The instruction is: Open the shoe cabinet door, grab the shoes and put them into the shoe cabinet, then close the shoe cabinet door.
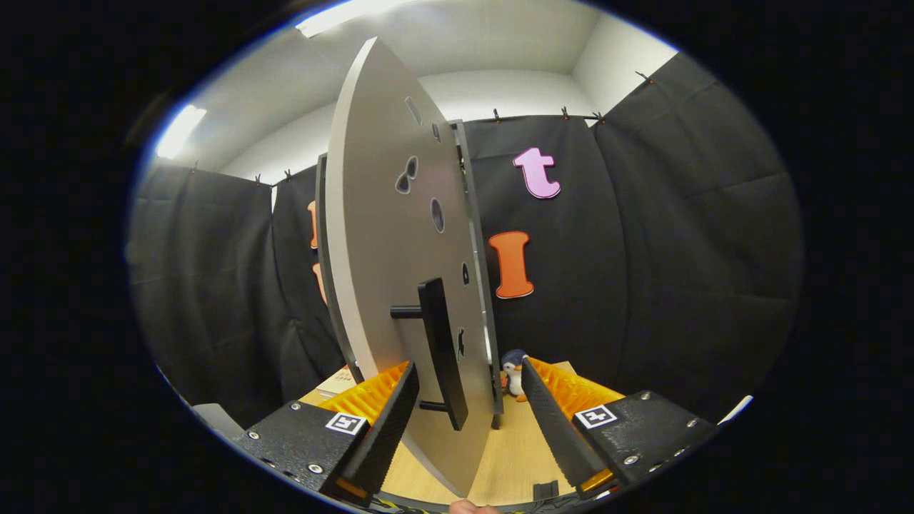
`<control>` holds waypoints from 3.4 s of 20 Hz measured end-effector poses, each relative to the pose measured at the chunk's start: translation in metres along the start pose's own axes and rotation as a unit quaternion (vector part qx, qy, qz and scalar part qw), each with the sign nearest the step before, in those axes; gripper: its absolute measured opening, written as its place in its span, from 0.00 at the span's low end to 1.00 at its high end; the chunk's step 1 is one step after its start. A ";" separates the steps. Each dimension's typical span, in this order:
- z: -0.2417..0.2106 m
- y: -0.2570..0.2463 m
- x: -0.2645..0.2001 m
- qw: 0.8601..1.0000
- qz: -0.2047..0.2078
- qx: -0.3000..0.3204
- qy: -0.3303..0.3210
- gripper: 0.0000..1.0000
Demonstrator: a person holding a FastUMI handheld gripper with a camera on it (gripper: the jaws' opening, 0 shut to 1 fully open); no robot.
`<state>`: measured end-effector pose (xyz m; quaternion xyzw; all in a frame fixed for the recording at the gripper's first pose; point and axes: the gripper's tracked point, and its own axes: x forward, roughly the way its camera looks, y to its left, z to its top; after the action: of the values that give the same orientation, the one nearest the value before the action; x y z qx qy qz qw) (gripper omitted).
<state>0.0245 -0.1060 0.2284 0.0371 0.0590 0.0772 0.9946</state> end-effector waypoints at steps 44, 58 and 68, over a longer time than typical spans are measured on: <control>-0.055 0.250 0.178 0.995 0.044 -0.042 0.074 0.92; -0.053 0.252 0.204 0.997 -0.017 -0.025 0.075 0.92; -0.052 0.251 0.209 0.996 -0.033 -0.014 0.080 0.92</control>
<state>0.1861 0.1777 0.1739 0.0145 0.1387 0.0482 0.9891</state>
